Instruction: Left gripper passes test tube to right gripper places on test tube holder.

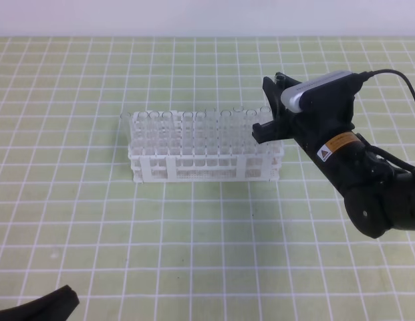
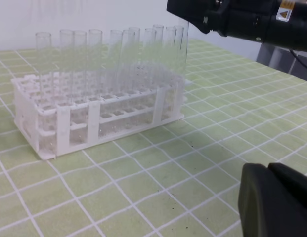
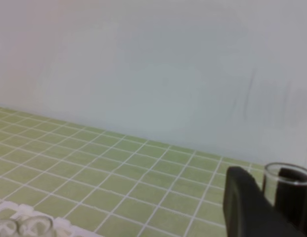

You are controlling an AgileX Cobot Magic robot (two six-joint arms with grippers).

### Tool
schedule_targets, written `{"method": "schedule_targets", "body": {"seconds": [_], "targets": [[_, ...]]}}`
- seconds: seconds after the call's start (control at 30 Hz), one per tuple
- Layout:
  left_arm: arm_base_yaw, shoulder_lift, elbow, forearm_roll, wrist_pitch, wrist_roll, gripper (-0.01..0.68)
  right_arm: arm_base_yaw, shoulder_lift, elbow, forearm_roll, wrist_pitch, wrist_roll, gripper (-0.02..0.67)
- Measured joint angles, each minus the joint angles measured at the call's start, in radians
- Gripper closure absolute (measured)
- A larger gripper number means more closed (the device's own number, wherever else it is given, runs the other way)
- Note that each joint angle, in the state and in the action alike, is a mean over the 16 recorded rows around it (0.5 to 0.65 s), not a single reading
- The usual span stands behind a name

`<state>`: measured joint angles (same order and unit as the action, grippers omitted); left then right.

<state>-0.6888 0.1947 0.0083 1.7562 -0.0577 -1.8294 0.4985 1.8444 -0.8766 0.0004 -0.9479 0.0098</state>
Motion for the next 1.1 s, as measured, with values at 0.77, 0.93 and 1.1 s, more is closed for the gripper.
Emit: {"method": "schedule_targets", "body": {"seconds": [0.77, 0.93, 1.1], "targets": [[0.000, 0.001, 0.003, 0.006, 0.004, 0.001, 0.675, 0.000, -0.002, 0.000, -0.042, 0.005, -0.001, 0.380], [0.000, 0.002, 0.006, 0.011, 0.005, 0.002, 0.675, 0.000, -0.013, 0.005, -0.041, 0.008, 0.000, 0.319], [-0.001, 0.003, 0.009, 0.017, 0.008, 0.002, 0.675, 0.000, -0.043, 0.022, -0.038, 0.010, 0.000, 0.301]]}}
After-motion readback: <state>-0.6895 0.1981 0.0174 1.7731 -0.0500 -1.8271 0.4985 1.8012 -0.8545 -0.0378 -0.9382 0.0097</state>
